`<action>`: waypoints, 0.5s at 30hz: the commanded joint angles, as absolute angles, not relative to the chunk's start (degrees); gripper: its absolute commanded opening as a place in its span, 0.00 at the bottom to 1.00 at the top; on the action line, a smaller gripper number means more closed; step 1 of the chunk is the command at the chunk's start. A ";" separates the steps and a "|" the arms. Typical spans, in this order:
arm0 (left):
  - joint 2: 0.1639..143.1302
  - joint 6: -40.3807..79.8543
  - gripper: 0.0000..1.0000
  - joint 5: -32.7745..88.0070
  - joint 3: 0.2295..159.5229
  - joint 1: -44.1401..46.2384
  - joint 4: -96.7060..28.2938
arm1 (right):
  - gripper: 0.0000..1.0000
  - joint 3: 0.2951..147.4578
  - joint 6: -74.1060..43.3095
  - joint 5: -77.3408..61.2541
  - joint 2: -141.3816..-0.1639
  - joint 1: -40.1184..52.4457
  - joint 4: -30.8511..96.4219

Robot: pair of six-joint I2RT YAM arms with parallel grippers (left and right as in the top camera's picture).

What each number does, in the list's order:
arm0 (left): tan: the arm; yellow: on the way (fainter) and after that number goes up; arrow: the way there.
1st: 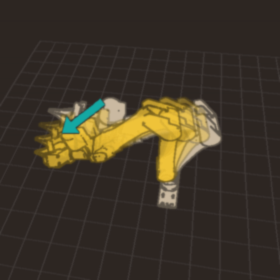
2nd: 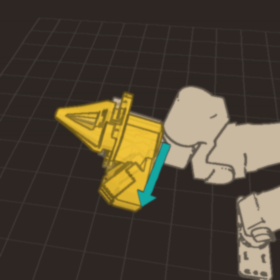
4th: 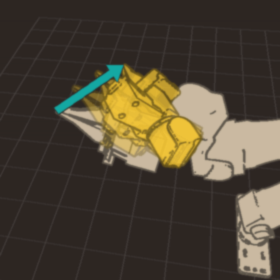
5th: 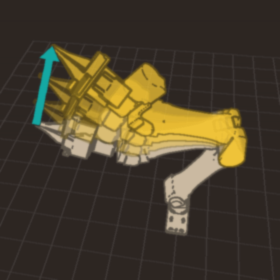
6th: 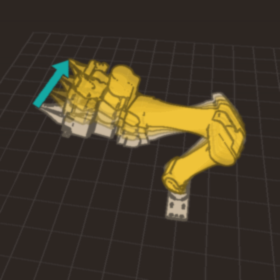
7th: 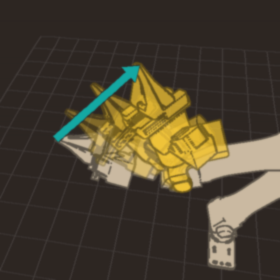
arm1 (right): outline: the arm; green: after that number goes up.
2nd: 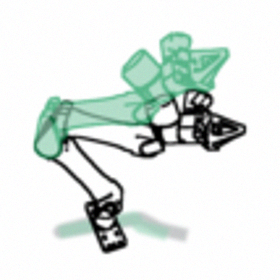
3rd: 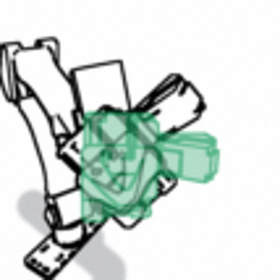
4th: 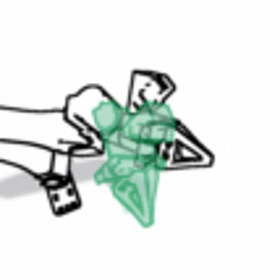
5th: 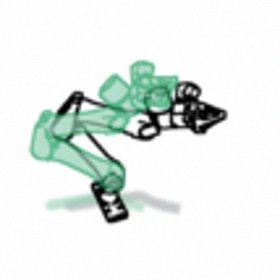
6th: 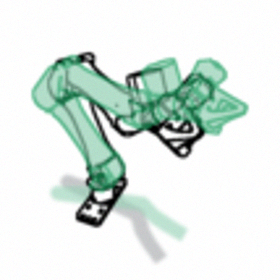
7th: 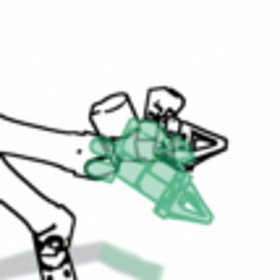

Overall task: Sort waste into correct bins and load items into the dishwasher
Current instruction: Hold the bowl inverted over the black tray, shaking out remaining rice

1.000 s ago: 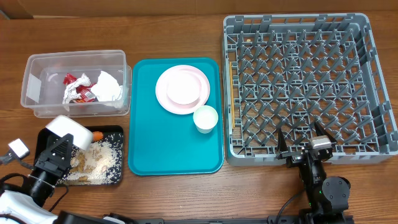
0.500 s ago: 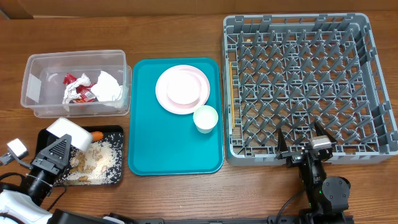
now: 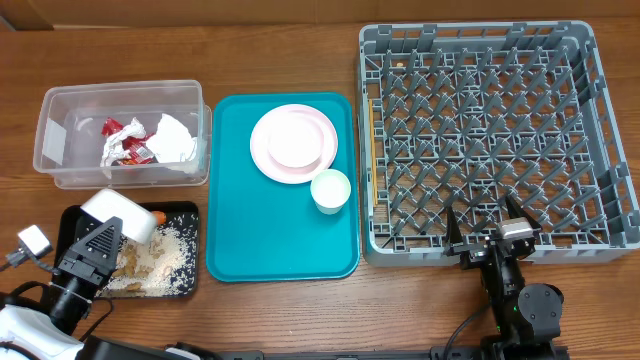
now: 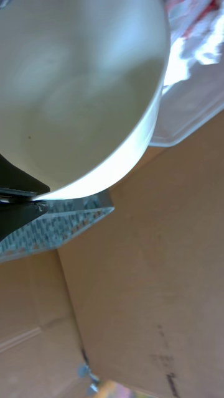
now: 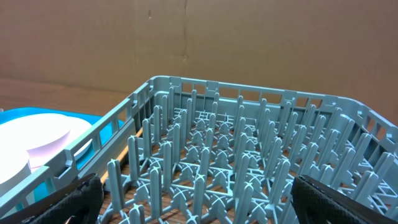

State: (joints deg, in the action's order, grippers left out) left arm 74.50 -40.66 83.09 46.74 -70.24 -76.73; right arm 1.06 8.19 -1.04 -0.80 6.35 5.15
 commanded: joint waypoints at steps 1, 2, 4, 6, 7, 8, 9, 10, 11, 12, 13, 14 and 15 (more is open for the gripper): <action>74.87 -45.23 0.04 86.08 46.96 -70.35 -78.74 | 1.00 0.47 8.38 -0.75 -0.19 5.98 4.82; 74.67 -48.58 0.04 87.00 46.96 -70.26 -80.60 | 1.00 0.47 8.38 -0.75 -0.19 5.98 4.82; 74.22 -58.11 0.04 88.09 46.96 -70.11 -82.65 | 1.00 0.47 8.38 -0.75 -0.19 5.98 4.82; 74.59 -57.84 0.04 87.70 46.96 -70.11 -81.87 | 1.00 0.47 8.38 -0.75 -0.19 5.98 4.82; 74.67 -55.66 0.04 87.70 46.96 -70.08 -82.35 | 1.00 0.47 8.38 -0.75 -0.19 5.98 4.82; 74.67 -54.96 0.04 87.74 46.96 -70.08 -83.44 | 1.00 0.47 8.38 -0.75 -0.19 5.98 4.82; 74.50 -56.47 0.04 88.12 46.96 -70.06 -84.23 | 1.00 0.47 8.38 -0.75 -0.19 5.98 4.82; 74.43 -58.46 0.04 88.20 46.96 -70.06 -84.05 | 1.00 0.47 8.38 -0.75 -0.19 5.98 4.82; 74.48 -60.10 0.04 88.20 46.96 -70.11 -82.87 | 1.00 0.47 8.38 -0.75 -0.19 5.98 4.82; 74.67 -58.70 0.05 87.92 46.96 -70.11 -82.13 | 1.00 0.47 8.38 -0.75 -0.19 5.98 4.82; 74.98 -54.89 0.04 87.81 46.96 -70.11 -82.74 | 1.00 0.47 8.38 -0.75 -0.19 5.98 4.82; 75.00 -52.51 0.04 87.53 46.96 -70.11 -84.58 | 1.00 0.47 8.38 -0.75 -0.19 5.98 4.82; 74.87 -54.15 0.04 87.92 46.96 -70.02 -86.98 | 1.00 0.47 8.38 -0.75 -0.19 5.98 4.82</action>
State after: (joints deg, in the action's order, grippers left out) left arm 74.81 -54.17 86.19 46.74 -70.24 -84.05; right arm 1.06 8.21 -1.06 -0.78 6.37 5.17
